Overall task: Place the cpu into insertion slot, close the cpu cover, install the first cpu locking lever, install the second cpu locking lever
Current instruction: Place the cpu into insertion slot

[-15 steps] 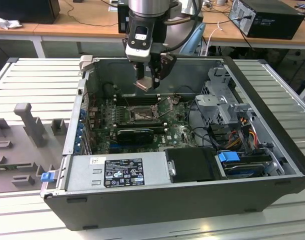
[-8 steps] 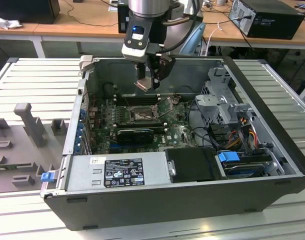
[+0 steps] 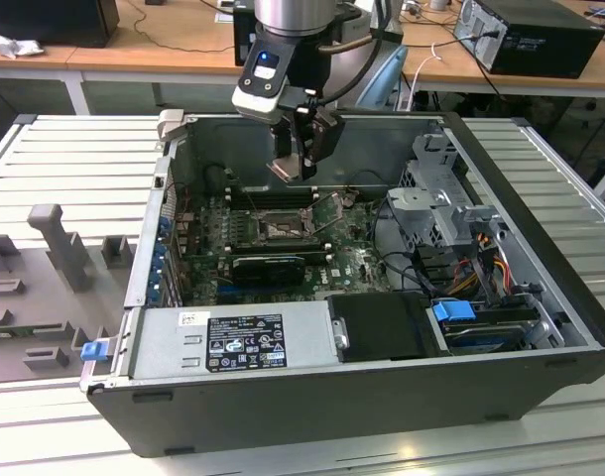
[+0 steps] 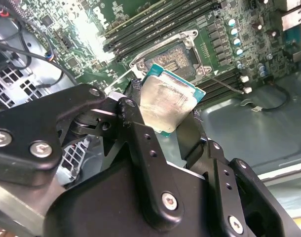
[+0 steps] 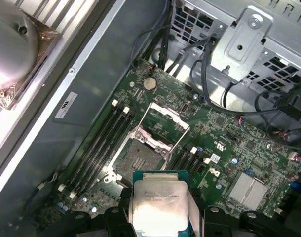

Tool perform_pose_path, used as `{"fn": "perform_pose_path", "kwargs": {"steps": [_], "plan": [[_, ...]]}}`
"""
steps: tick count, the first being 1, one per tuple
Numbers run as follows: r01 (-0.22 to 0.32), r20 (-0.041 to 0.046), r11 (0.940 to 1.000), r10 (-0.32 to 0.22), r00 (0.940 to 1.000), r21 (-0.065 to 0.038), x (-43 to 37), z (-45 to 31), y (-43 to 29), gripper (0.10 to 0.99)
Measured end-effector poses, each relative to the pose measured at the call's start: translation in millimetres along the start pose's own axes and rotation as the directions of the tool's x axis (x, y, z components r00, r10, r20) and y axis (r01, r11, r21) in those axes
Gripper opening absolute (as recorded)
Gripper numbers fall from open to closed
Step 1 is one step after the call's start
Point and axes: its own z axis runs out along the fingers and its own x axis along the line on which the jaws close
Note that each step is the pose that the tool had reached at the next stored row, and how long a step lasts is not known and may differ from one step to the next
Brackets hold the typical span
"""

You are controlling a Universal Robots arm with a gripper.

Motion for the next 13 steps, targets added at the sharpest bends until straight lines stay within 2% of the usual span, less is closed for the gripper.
{"fn": "perform_pose_path", "kwargs": {"steps": [13], "plan": [[-0.012,0.0011,0.9999,0.012,0.9999,0.0,-0.6,11.9,-1.0,0.529]]}}
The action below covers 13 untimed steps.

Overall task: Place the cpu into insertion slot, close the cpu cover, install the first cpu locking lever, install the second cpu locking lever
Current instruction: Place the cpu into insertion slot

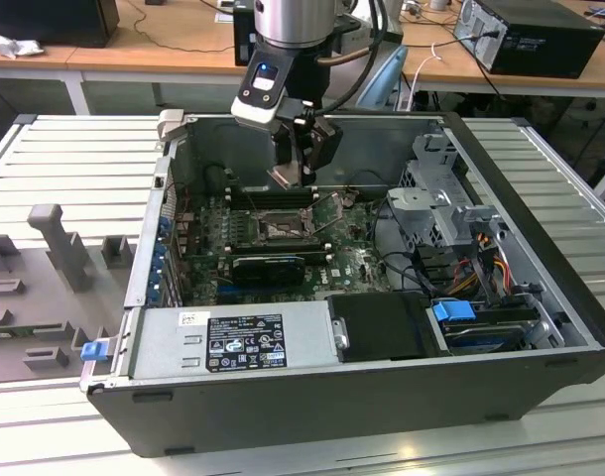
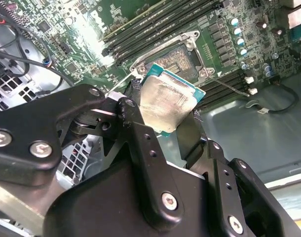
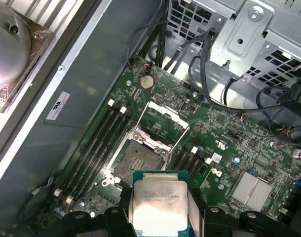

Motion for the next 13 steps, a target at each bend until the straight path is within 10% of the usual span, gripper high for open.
{"fn": "perform_pose_path", "kwargs": {"steps": [13], "plan": [[-0.09,0.0076,0.9959,0.09,0.9959,-0.001,-0.2,7.6,-0.6,0.529]]}}
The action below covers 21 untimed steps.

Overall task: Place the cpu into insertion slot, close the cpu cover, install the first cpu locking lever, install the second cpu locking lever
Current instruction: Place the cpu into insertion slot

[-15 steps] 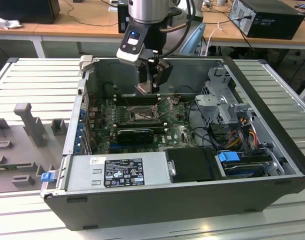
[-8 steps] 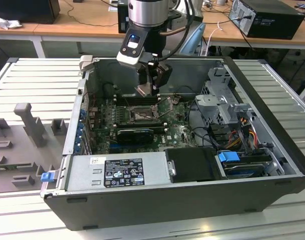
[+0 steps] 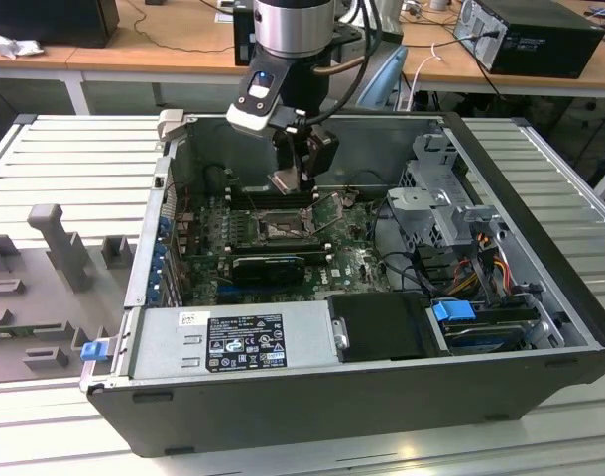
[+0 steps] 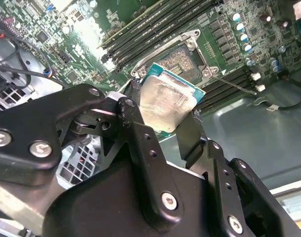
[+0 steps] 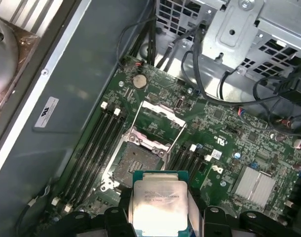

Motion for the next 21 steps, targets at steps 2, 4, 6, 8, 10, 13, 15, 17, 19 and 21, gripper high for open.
{"fn": "perform_pose_path", "kwargs": {"steps": [2,4,6,8,10,13,15,17,19,21], "plan": [[-0.018,0.0016,0.9998,0.018,0.9998,0.0,0.0,0.5,0.0,0.529],[-0.04,0.0035,0.9992,0.04,0.9992,-0.001,0.0,1.0,-0.1,0.529],[-0.065,0.0057,0.9979,0.065,0.9979,-0.001,0.0,1.8,-0.1,0.529],[-0.085,0.0075,0.9964,0.085,0.9963,-0.002,-0.1,2.5,0.0,0.529],[-0.11,0.0096,0.9939,0.11,0.9938,-0.003,-0.2,3.3,0.0,0.529],[-0.169,0.0148,0.9855,0.169,0.9854,-0.005,-0.2,4.7,-0.1,0.529],[-0.179,0.0155,0.9838,0.179,0.9837,-0.005,-0.2,5.5,-0.2,0.529],[-0.18,0.0157,0.9837,0.18,0.9836,-0.005,-0.3,6.0,-0.2,0.529],[-0.18,0.0157,0.9837,0.18,0.9835,-0.005,-0.3,7.3,-0.3,0.529],[-0.18,0.0157,0.9837,0.18,0.9835,-0.005,-0.3,8.4,-0.4,0.529]]}}
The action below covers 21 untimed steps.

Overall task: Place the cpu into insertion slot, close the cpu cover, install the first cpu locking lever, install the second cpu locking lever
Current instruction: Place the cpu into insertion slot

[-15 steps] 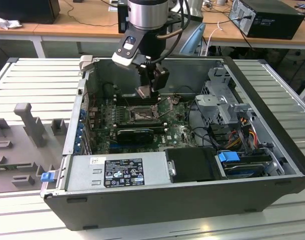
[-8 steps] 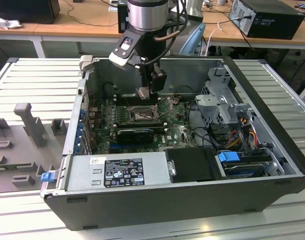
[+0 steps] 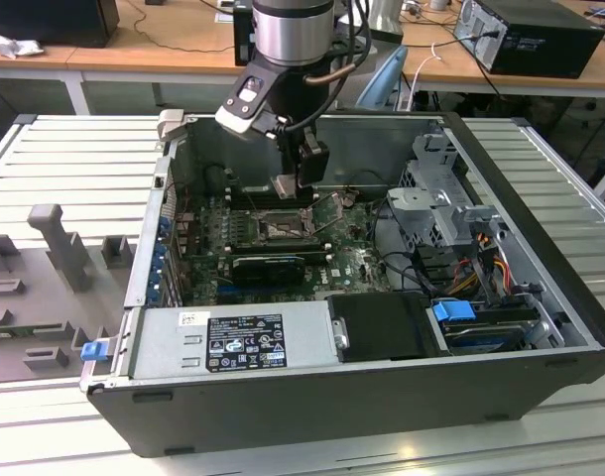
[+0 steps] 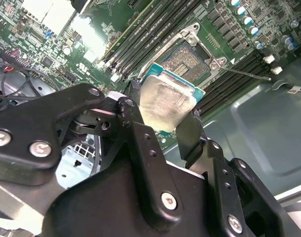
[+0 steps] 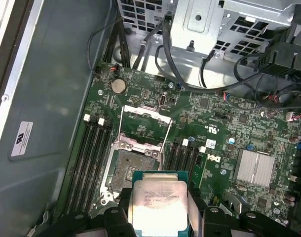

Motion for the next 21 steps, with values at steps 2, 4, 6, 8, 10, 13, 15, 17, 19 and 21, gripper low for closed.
{"fn": "perform_pose_path", "kwargs": {"steps": [2,4,6,8,10,13,15,17,19,21], "plan": [[0.0,0.0001,1.0,0.0,1.0,0.0,0.0,0.8,-0.1,0.529],[0.0,-0.0001,1.0,0.0,1.0,0.0,0.0,1.8,-0.2,0.529],[-0.002,0.0002,1.0,0.002,1.0,0.0,-0.1,3.1,-0.3,0.529],[-0.008,0.0007,1.0,0.008,1.0,0.0,-0.1,4.1,-0.4,0.529],[-0.016,0.0015,0.9999,0.016,0.9999,0.0,-0.1,4.5,-0.4,0.529],[-0.037,0.0032,0.9993,0.037,0.9993,-0.001,-0.1,5.9,-0.5,0.529],[-0.054,0.0047,0.9985,0.054,0.9985,-0.001,-0.1,6.8,-0.6,0.529],[-0.073,0.0063,0.9974,0.073,0.9973,-0.002,-0.2,7.8,-0.7,0.529],[-0.082,0.0071,0.9966,0.082,0.9966,-0.002,-0.2,9.0,-0.8,0.529],[-0.085,0.0075,0.9964,0.085,0.9964,-0.002,-0.2,10.4,-0.9,0.529]]}}
